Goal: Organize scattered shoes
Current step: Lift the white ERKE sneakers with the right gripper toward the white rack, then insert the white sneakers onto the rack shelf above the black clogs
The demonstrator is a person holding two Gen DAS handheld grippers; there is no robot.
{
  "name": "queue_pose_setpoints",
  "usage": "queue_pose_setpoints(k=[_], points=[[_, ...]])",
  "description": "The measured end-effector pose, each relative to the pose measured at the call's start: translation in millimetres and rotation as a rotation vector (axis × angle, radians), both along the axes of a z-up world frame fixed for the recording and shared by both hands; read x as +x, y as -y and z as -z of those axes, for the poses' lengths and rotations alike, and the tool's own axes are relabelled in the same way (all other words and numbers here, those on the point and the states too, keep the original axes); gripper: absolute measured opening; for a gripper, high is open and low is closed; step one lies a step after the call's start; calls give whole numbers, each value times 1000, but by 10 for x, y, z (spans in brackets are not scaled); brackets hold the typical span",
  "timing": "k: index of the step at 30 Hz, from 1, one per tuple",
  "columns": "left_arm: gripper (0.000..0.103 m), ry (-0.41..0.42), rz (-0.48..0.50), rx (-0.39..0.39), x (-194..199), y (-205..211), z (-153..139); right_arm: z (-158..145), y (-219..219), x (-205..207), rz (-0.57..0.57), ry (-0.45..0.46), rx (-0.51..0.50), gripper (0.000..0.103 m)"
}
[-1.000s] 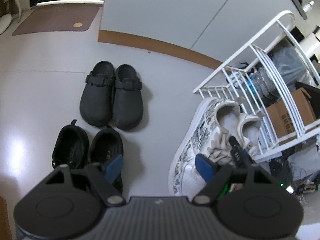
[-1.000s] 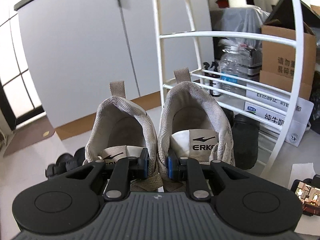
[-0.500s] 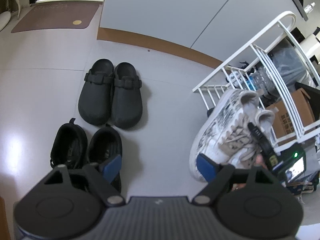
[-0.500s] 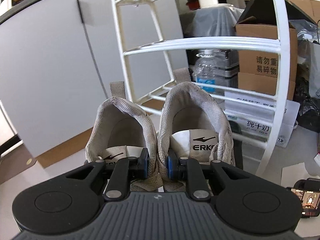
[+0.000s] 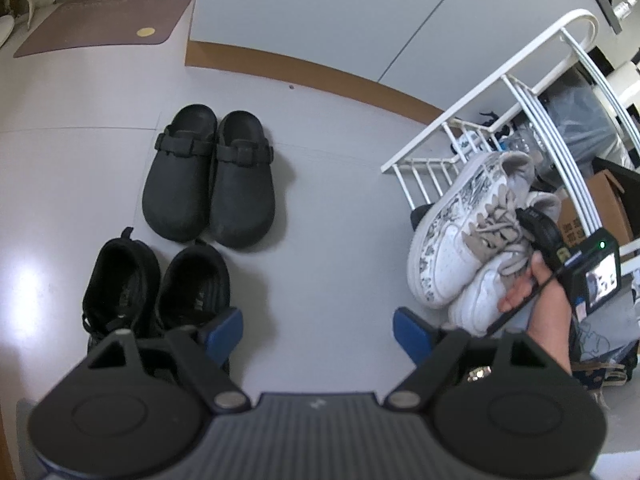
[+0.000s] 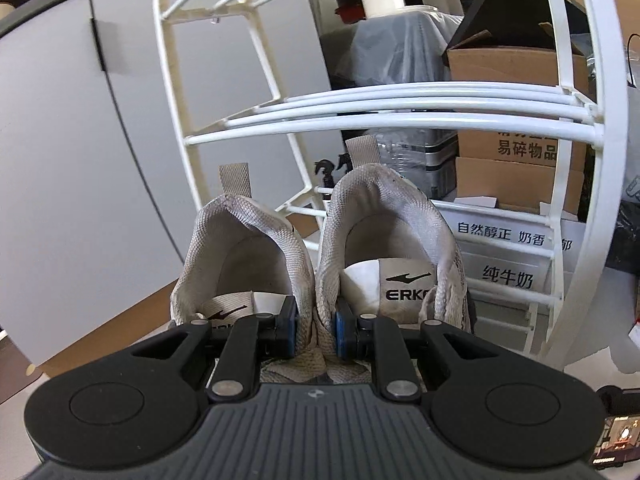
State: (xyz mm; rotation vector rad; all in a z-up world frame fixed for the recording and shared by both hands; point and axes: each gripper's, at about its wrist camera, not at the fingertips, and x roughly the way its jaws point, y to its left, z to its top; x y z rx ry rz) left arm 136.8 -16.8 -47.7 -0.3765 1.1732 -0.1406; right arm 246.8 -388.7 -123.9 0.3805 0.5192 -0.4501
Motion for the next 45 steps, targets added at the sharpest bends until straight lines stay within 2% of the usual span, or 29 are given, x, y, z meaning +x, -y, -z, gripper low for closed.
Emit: queue_pose_setpoints(k=[11,18,24,29,36,38,43,45], points=[[84,-20,6,-19,7,63,55,-76,327,273,107,24,-2,20],[84,-22,-5,-40,17,29,44,18,360,516,173,23,-17,20],[84,-43,-9,-61,40,16,91,29,450,688,250,63,-11,20],[84,-76,-11,-88,55,4,168,4,582,802,360,124,13,21],[84,-88,-11,-86,73,-11,214,115,810,925,470,102,3,21],[84,-85,-14,-89,74,-15,208,144,850,959,495,82,-25,23],[84,-78,5,-85,47,30,189,186,748,1024,459,65,-121,43],[84,-83,9,-83,37,43,196,183,721,1025,449,65,-144,43]])
